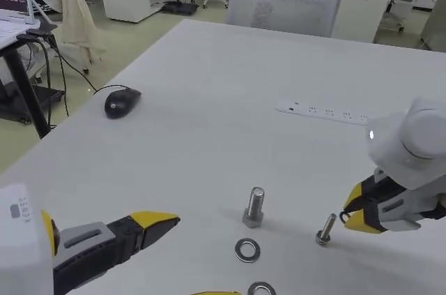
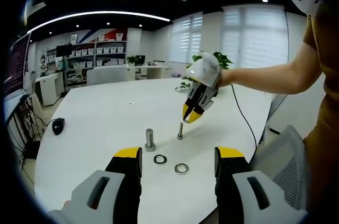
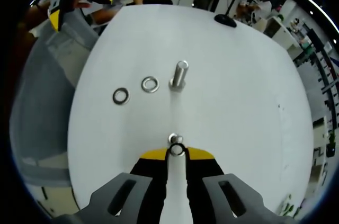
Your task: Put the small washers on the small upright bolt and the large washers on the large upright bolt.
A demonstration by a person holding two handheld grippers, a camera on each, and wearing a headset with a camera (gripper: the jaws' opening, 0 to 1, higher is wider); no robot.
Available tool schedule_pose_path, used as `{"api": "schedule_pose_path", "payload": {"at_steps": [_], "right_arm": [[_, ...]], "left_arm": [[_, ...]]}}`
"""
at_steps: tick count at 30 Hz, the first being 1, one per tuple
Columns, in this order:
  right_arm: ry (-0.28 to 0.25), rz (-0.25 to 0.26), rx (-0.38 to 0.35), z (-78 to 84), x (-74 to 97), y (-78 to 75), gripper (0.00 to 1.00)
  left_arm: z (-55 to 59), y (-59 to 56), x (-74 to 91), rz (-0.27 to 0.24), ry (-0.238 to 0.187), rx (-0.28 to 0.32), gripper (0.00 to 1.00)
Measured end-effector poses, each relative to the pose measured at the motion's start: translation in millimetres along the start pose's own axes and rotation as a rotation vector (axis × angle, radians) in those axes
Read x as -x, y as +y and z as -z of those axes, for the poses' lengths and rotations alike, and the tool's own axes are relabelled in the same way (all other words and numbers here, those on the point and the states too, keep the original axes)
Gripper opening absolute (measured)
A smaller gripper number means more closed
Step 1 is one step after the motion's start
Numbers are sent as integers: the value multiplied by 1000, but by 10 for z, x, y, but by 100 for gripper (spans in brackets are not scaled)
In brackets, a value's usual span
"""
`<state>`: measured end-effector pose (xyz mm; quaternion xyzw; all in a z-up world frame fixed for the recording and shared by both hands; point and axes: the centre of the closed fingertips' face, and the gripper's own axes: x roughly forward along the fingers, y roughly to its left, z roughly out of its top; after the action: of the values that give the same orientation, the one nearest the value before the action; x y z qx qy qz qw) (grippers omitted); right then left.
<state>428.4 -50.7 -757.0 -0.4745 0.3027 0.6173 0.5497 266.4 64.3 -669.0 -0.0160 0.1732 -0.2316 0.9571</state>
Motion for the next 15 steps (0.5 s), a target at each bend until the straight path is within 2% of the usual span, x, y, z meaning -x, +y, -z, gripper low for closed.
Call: {"api": "schedule_pose_path", "payload": {"at_steps": [15], "right_arm": [[14, -26, 40, -66, -78, -14, 13]], "left_arm": [[-5, 26, 5, -8, -5, 3, 54]]}}
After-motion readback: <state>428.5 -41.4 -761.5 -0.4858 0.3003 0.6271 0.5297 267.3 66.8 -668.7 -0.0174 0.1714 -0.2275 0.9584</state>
